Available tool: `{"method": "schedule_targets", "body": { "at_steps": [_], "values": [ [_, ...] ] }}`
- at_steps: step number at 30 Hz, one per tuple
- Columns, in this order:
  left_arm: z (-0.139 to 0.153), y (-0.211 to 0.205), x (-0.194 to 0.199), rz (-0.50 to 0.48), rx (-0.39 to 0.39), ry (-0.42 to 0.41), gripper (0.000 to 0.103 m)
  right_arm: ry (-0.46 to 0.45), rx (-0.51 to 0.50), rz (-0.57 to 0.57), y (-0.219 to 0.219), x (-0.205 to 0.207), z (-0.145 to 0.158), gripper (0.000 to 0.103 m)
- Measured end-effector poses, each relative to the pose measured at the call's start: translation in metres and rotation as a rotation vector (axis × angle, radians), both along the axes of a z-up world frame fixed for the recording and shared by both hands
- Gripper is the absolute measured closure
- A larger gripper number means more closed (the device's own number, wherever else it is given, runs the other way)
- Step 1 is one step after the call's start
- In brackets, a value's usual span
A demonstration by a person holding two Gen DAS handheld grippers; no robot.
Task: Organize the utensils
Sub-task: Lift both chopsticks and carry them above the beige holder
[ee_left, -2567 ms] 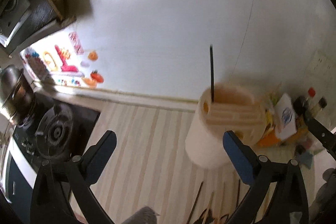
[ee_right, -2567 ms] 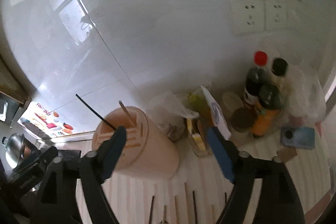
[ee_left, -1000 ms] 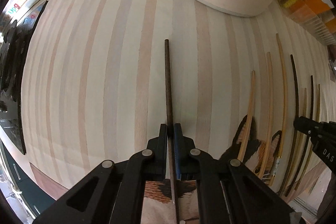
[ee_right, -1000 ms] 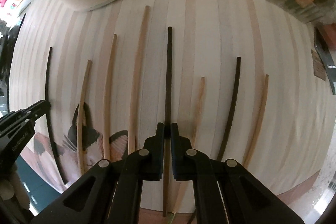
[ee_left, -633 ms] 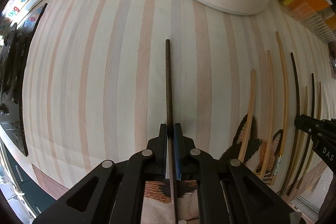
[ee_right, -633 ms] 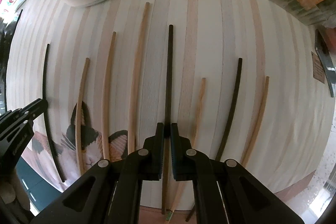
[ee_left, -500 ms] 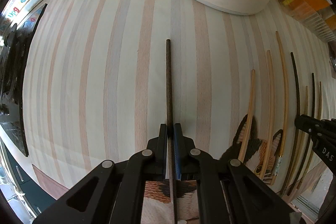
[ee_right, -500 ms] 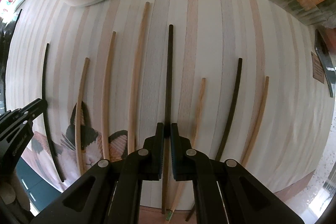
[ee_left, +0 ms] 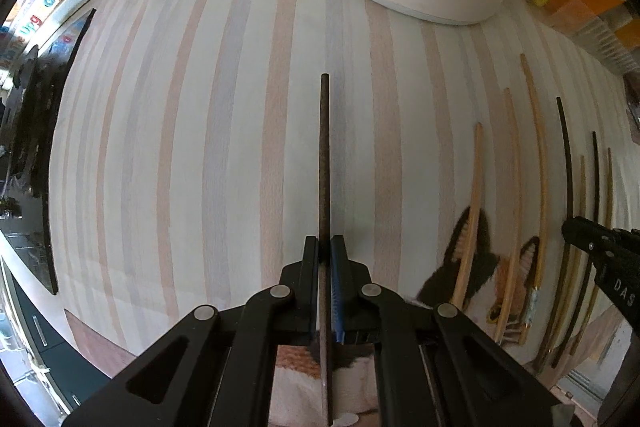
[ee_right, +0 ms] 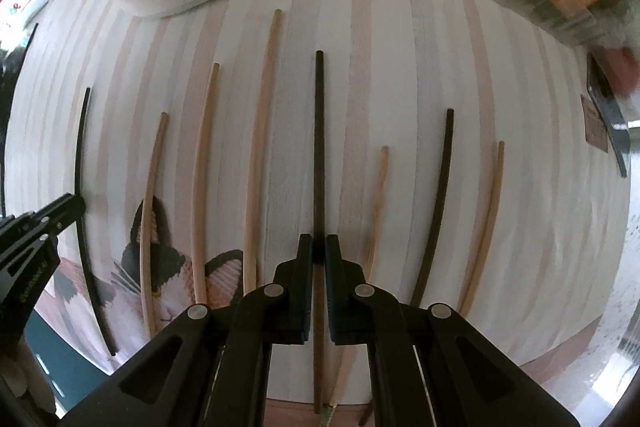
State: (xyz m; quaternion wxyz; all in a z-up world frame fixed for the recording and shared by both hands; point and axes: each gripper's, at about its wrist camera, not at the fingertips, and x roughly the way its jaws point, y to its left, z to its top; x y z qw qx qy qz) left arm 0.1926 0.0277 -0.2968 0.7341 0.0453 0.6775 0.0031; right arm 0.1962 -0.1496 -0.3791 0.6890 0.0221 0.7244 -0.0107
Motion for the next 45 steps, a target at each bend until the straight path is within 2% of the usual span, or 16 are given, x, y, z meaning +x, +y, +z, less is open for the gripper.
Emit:
{"method": "schedule_targets", "body": {
  "at_steps": [5,10,17,22,25,33,34,36,38,40,45],
  "values": [
    [0.02,0.0,-0.01,-0.011,-0.018,-0.043,0.099,-0.036,0.046,-0.03,-0.005,-0.013,0.007,0.097],
    [0.056,0.002,-0.018,-0.019,-0.037,-0.13,0.1,-0.089,0.073,-0.045,-0.005,-0.017,0.028,0.097],
    [0.118,0.004,-0.022,-0.008,-0.083,-0.277,0.1,-0.21,0.119,-0.06,-0.004,-0.021,0.079,0.097],
    [0.179,0.005,-0.023,-0.011,-0.117,-0.428,0.1,-0.337,0.15,-0.058,-0.003,-0.013,0.131,0.097],
    [0.216,0.005,-0.017,-0.015,-0.138,-0.515,0.1,-0.438,0.18,-0.053,-0.007,-0.002,0.176,0.098],
    [0.315,0.008,0.019,-0.011,-0.284,-0.672,0.1,-0.663,0.293,-0.056,-0.019,0.044,0.296,0.097],
    [0.325,0.007,0.024,-0.008,-0.295,-0.688,0.1,-0.7,0.312,-0.055,-0.02,0.053,0.315,0.098],
    [0.343,0.002,0.036,-0.014,-0.298,-0.724,0.1,-0.75,0.307,-0.053,-0.02,0.065,0.335,0.098],
    [0.353,-0.002,0.05,-0.015,-0.284,-0.75,0.1,-0.801,0.301,-0.068,-0.022,0.083,0.353,0.098],
    [0.355,-0.005,0.072,-0.016,-0.27,-0.742,0.1,-0.852,0.291,-0.096,-0.021,0.103,0.365,0.098],
    [0.335,-0.003,0.122,-0.002,-0.242,-0.661,0.1,-0.902,0.286,-0.131,-0.015,0.147,0.367,0.098]
  ]
}}
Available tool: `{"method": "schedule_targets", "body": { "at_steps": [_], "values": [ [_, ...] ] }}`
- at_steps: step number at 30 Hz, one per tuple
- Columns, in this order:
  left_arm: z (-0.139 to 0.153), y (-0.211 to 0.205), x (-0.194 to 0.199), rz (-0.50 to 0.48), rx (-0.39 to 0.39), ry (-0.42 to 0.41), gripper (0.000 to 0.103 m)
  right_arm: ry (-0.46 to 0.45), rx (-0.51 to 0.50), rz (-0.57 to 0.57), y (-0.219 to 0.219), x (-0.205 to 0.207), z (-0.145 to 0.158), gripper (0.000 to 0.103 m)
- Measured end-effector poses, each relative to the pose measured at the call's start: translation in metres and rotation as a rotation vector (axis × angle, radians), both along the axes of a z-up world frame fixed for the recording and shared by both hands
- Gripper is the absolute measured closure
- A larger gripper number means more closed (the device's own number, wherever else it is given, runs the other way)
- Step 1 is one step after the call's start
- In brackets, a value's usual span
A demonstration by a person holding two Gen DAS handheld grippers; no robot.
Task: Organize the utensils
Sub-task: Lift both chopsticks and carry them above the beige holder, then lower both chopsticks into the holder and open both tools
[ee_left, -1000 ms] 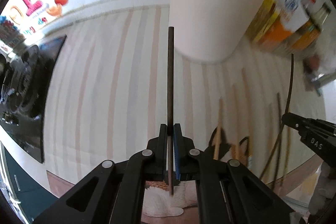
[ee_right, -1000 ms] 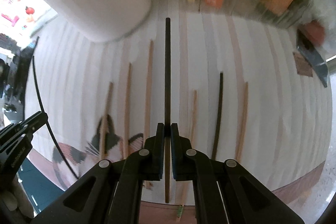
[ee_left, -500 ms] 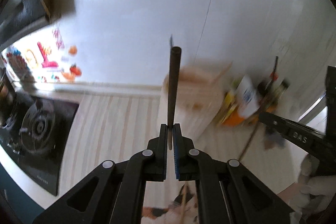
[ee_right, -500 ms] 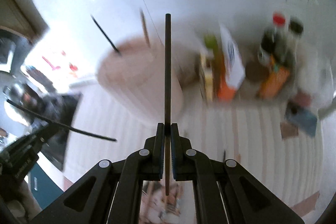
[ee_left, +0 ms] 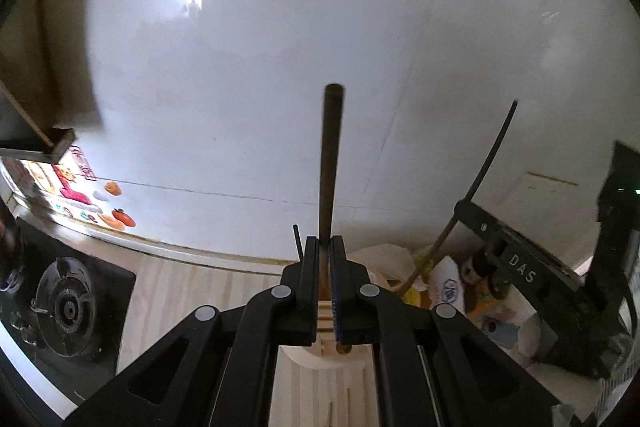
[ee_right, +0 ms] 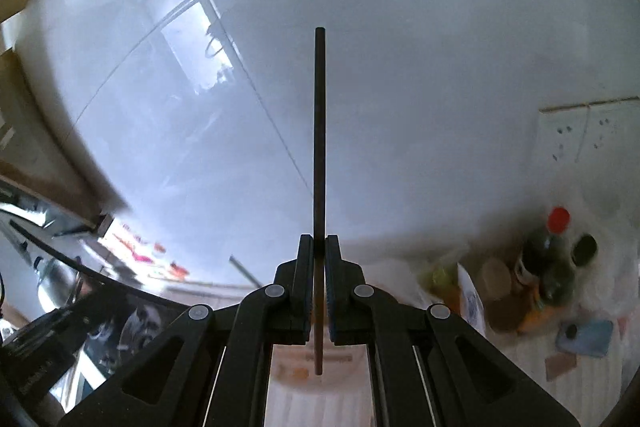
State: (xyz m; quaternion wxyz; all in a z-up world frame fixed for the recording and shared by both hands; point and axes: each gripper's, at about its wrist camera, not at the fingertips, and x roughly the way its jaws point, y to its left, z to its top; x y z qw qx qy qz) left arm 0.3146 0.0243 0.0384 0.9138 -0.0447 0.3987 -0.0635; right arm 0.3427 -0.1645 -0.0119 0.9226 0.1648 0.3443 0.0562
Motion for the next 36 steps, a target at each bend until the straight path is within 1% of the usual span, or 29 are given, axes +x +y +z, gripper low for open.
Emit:
{"method": "schedule_targets", "body": {
  "at_steps": [2,5,8,12,14,16,18,19,21,22,23,24,25,27,28,29,31,32,33,36],
  "values": [
    [-0.011,-0.002,0.016,0.003,0.009,0.034,0.1,-0.008,-0.005,-0.008,0.005,0.017,-0.005,0.098],
    [-0.027,-0.005,0.028,0.0,0.035,0.077,0.1,-0.02,-0.021,-0.015,0.013,0.034,-0.014,0.098],
    [-0.044,-0.006,0.036,-0.008,0.055,0.126,0.1,-0.01,-0.033,-0.015,0.015,0.047,-0.025,0.097],
    [-0.06,0.001,0.04,0.004,0.035,0.177,0.1,0.012,-0.062,0.003,0.024,0.058,-0.042,0.097],
    [-0.061,0.004,0.039,0.017,0.019,0.193,0.098,0.032,-0.079,0.014,0.027,0.063,-0.049,0.097],
    [-0.058,0.003,0.037,0.021,0.011,0.198,0.096,0.056,-0.07,0.03,0.025,0.064,-0.057,0.097],
    [-0.051,0.006,0.032,0.025,-0.001,0.188,0.096,0.103,-0.058,0.046,0.023,0.068,-0.065,0.096],
    [-0.046,0.007,0.028,0.032,0.011,0.172,0.094,0.114,-0.053,0.052,0.022,0.067,-0.069,0.095],
    [-0.036,0.008,0.02,0.048,0.029,0.14,0.075,0.145,-0.035,0.059,0.018,0.064,-0.068,0.086],
    [-0.031,0.01,0.016,0.055,0.031,0.123,0.05,0.146,-0.031,0.059,0.016,0.061,-0.065,0.075],
    [-0.027,0.014,0.008,0.068,0.033,0.096,0.029,0.135,-0.021,0.063,0.012,0.052,-0.062,0.068],
    [-0.024,0.014,0.003,0.078,0.035,0.079,0.023,0.13,-0.025,0.057,0.01,0.047,-0.058,0.067],
    [-0.023,0.018,-0.005,0.097,0.04,0.058,0.02,0.124,-0.027,0.052,0.008,0.041,-0.055,0.066],
    [-0.027,0.024,-0.018,0.12,0.056,0.055,0.016,0.12,-0.024,0.034,-0.004,0.024,-0.047,0.062],
    [-0.032,0.027,-0.024,0.13,0.06,0.053,0.006,0.123,-0.026,0.021,-0.007,0.016,-0.045,0.058],
    [-0.035,0.029,-0.029,0.139,0.064,0.049,0.0,0.128,-0.029,0.002,-0.016,0.007,-0.043,0.054],
    [-0.048,0.033,-0.045,0.147,0.078,0.04,0.0,0.141,-0.041,-0.032,-0.024,-0.008,-0.043,0.049],
    [-0.056,0.034,-0.051,0.153,0.09,0.045,0.0,0.144,-0.041,-0.047,-0.034,-0.02,-0.043,0.045],
    [-0.062,0.034,-0.056,0.156,0.102,0.05,0.0,0.149,-0.048,-0.063,-0.038,-0.029,-0.045,0.043],
    [-0.086,0.029,-0.073,0.152,0.153,0.075,0.0,0.146,-0.064,-0.113,-0.054,-0.062,-0.051,0.033]
  ]
}}
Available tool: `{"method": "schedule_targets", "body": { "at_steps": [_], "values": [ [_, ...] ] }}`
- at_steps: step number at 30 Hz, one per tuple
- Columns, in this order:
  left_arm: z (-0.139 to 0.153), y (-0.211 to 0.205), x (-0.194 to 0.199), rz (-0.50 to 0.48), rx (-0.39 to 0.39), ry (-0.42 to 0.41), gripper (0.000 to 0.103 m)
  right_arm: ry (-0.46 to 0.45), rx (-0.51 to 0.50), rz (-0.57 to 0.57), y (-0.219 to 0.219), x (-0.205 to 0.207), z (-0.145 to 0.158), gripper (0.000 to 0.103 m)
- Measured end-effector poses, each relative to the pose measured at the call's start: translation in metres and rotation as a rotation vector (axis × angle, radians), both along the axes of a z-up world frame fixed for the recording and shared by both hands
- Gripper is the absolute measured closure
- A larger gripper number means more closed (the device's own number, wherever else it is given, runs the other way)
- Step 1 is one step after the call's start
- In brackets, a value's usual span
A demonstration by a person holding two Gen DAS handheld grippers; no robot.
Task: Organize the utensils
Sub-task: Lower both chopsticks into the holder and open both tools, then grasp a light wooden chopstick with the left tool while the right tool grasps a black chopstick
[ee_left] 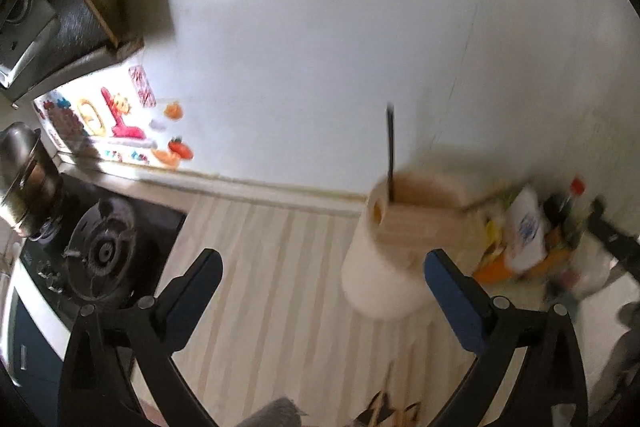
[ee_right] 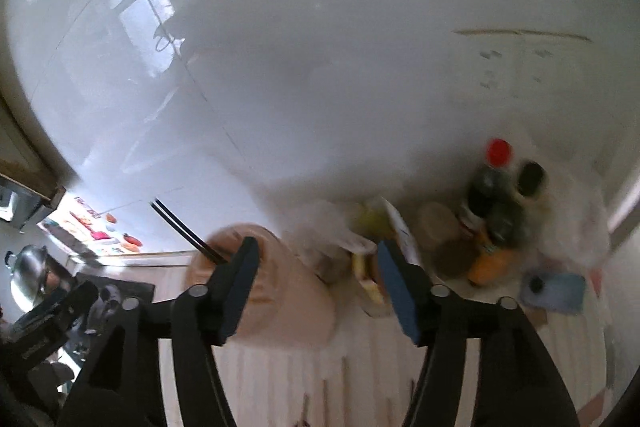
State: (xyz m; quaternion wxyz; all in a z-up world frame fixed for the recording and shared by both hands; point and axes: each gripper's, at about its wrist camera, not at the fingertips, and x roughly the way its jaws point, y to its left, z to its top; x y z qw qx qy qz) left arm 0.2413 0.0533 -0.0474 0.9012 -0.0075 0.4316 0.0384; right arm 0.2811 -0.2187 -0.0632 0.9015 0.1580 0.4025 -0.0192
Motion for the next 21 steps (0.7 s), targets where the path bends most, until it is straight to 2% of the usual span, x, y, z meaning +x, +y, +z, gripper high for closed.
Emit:
{"method": "schedule_targets", "body": {
  "at_steps": [2,3,7,11,12,14,15,17,19,21],
  "values": [
    [-0.02,-0.005,-0.008,0.0,0.029,0.035,0.0,-0.003,-0.003,-0.024,-0.008,-0.02,-0.011,0.016],
    [-0.029,-0.006,-0.013,0.002,0.04,0.05,0.0,0.0,-0.004,-0.034,-0.011,-0.029,-0.018,0.014],
    [-0.071,-0.016,-0.029,0.0,0.066,0.123,0.0,0.075,-0.037,-0.044,-0.017,-0.048,-0.05,0.013],
    [-0.114,-0.03,-0.041,-0.038,0.077,0.227,0.0,0.208,-0.064,-0.028,-0.021,-0.063,-0.092,0.014],
    [-0.125,-0.033,-0.044,-0.049,0.079,0.257,0.0,0.263,-0.057,-0.008,-0.021,-0.068,-0.109,0.016],
    [-0.145,-0.04,-0.048,-0.07,0.083,0.307,0.0,0.333,-0.039,0.024,-0.02,-0.074,-0.131,0.034],
    [-0.157,-0.044,-0.051,-0.083,0.085,0.338,0.0,0.39,-0.032,0.05,-0.018,-0.078,-0.148,0.038],
    [-0.174,-0.05,-0.053,-0.098,0.087,0.379,0.002,0.447,-0.032,0.068,-0.017,-0.087,-0.169,0.053],
    [-0.196,-0.057,-0.057,-0.125,0.074,0.443,0.003,0.484,-0.032,0.071,-0.017,-0.092,-0.183,0.057],
    [-0.213,-0.064,-0.059,-0.154,0.059,0.493,0.009,0.524,-0.023,0.064,-0.021,-0.099,-0.2,0.064]
  ]
}}
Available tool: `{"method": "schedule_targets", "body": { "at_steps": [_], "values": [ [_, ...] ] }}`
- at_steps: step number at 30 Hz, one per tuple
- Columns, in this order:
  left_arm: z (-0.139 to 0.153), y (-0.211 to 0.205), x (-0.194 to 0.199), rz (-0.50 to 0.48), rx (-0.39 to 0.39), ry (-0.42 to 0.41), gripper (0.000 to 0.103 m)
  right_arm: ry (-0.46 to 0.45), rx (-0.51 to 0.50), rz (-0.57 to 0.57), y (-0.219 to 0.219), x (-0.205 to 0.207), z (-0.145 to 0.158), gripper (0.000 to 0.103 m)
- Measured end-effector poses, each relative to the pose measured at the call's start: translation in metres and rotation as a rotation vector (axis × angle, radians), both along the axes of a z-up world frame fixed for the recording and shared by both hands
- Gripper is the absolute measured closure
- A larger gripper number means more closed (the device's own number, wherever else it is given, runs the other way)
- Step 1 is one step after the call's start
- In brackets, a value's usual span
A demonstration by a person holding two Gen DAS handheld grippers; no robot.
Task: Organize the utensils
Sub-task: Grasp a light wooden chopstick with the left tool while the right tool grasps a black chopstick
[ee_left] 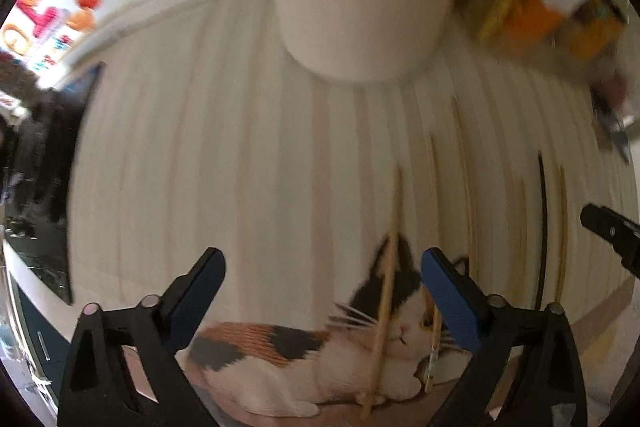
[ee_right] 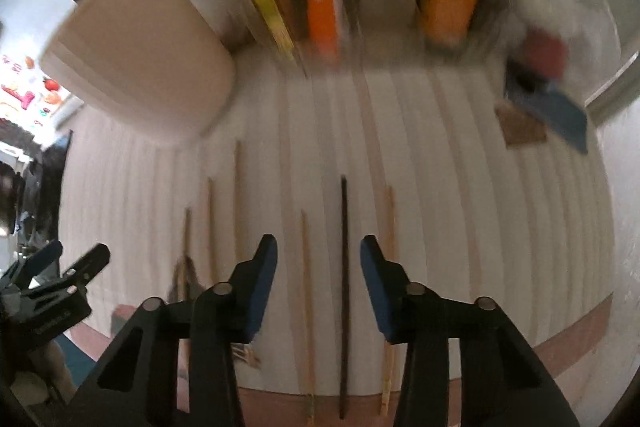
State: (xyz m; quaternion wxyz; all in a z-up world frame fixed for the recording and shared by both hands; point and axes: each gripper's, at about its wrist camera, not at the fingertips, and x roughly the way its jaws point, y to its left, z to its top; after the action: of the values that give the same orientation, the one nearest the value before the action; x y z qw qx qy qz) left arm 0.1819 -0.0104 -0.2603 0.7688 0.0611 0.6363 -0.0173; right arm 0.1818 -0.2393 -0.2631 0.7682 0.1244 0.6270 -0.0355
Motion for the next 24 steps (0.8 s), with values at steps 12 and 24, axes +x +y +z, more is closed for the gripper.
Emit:
{"method": "schedule_targets", "body": {
  "at_steps": [12,24],
  "values": [
    [-0.048,-0.024,-0.002,-0.048,-0.012,0.111,0.069,0.136,-0.023,0.02,-0.004,-0.016,-0.053,0.075],
    [-0.046,-0.012,0.001,-0.025,0.001,0.082,0.099,0.191,-0.094,0.064,-0.001,-0.03,-0.086,0.081]
  ]
}}
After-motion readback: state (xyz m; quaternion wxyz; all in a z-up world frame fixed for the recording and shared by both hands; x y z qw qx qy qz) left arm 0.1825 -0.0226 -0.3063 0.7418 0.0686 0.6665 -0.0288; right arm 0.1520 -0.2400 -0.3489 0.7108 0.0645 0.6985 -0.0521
